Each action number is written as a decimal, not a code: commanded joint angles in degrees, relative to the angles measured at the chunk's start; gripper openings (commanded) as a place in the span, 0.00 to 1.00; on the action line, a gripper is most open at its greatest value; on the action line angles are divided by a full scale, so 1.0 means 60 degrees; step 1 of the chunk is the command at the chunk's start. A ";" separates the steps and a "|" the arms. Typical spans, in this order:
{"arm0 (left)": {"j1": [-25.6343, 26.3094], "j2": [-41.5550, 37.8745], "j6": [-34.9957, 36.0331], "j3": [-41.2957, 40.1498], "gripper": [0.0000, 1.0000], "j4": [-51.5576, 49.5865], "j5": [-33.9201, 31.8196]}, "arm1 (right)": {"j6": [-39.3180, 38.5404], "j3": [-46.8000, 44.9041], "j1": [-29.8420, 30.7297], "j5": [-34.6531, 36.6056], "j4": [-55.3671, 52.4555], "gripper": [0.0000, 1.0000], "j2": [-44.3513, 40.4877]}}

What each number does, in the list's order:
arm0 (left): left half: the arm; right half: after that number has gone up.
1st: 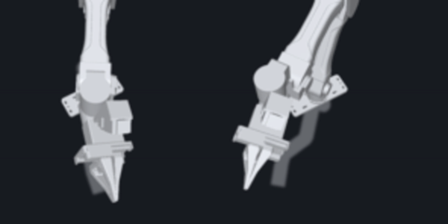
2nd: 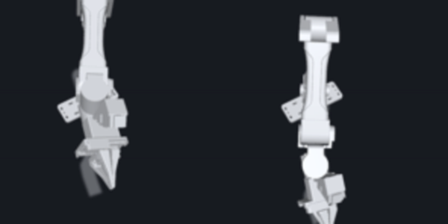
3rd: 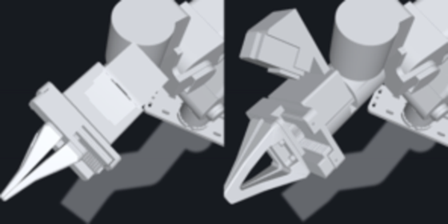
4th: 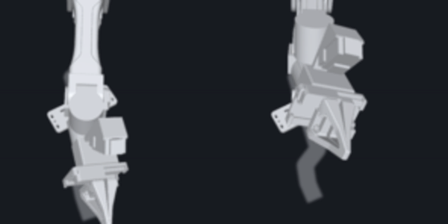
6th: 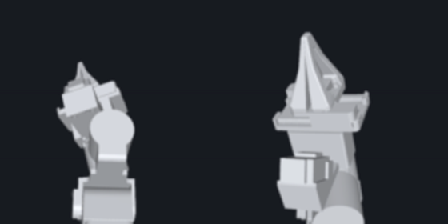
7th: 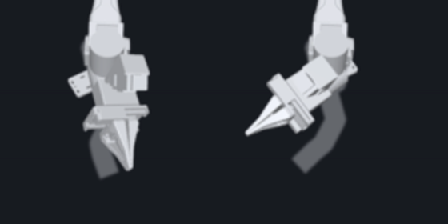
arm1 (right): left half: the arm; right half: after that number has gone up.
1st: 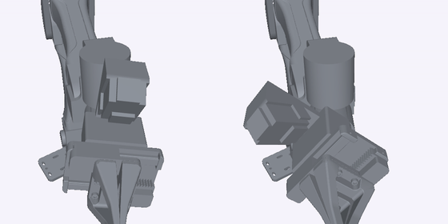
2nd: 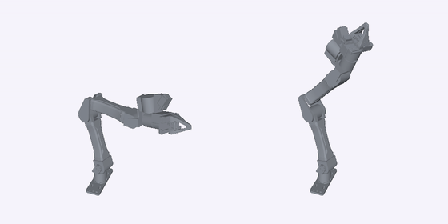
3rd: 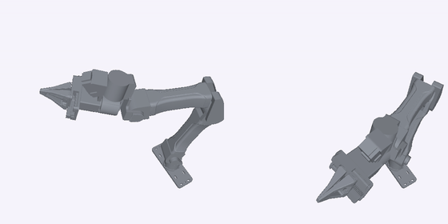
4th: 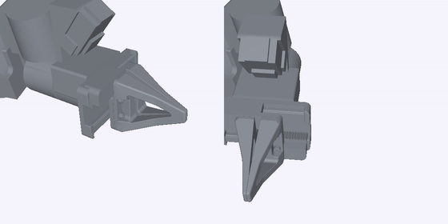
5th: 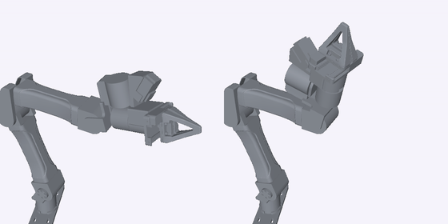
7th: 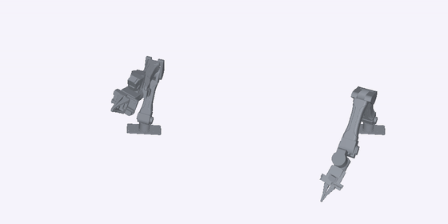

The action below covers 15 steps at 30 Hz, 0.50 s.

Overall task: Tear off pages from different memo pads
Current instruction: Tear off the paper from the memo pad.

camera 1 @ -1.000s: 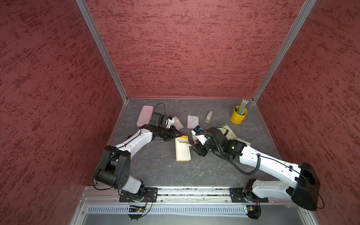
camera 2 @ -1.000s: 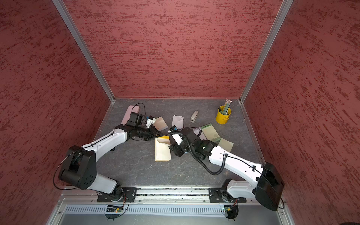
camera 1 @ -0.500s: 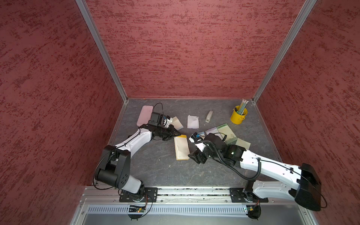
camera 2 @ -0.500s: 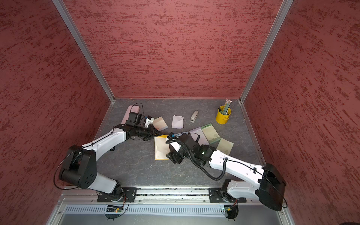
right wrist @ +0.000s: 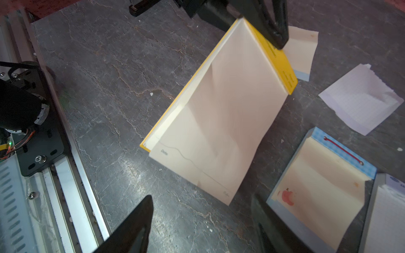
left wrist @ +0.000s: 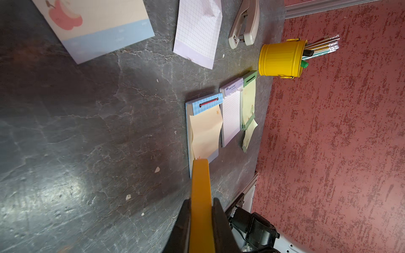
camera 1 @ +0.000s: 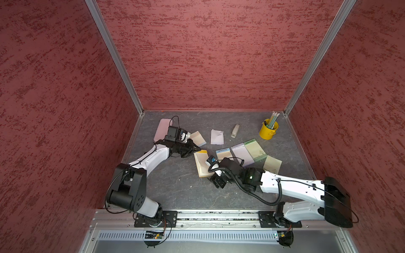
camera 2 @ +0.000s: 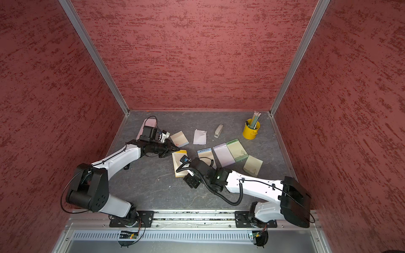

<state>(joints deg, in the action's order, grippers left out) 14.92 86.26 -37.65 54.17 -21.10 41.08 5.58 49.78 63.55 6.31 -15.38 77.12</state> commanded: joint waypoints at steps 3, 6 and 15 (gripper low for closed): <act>0.0190 -0.0112 0.0005 0.0018 0.00 0.0253 0.0055 | -0.0105 0.0594 0.0033 0.0981 0.0490 0.71 0.0507; 0.0271 -0.0126 0.0094 0.0017 0.00 0.0200 0.0035 | -0.0059 0.0669 0.0000 0.1102 0.0588 0.66 0.0609; 0.0599 -0.0039 0.0331 0.0074 0.00 0.0082 0.0008 | -0.0342 0.0866 -0.0110 0.1984 0.0579 0.48 0.0674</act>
<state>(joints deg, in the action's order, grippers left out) 17.67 86.26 -36.82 54.17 -20.99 40.49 4.86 53.10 63.16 14.70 -13.28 81.01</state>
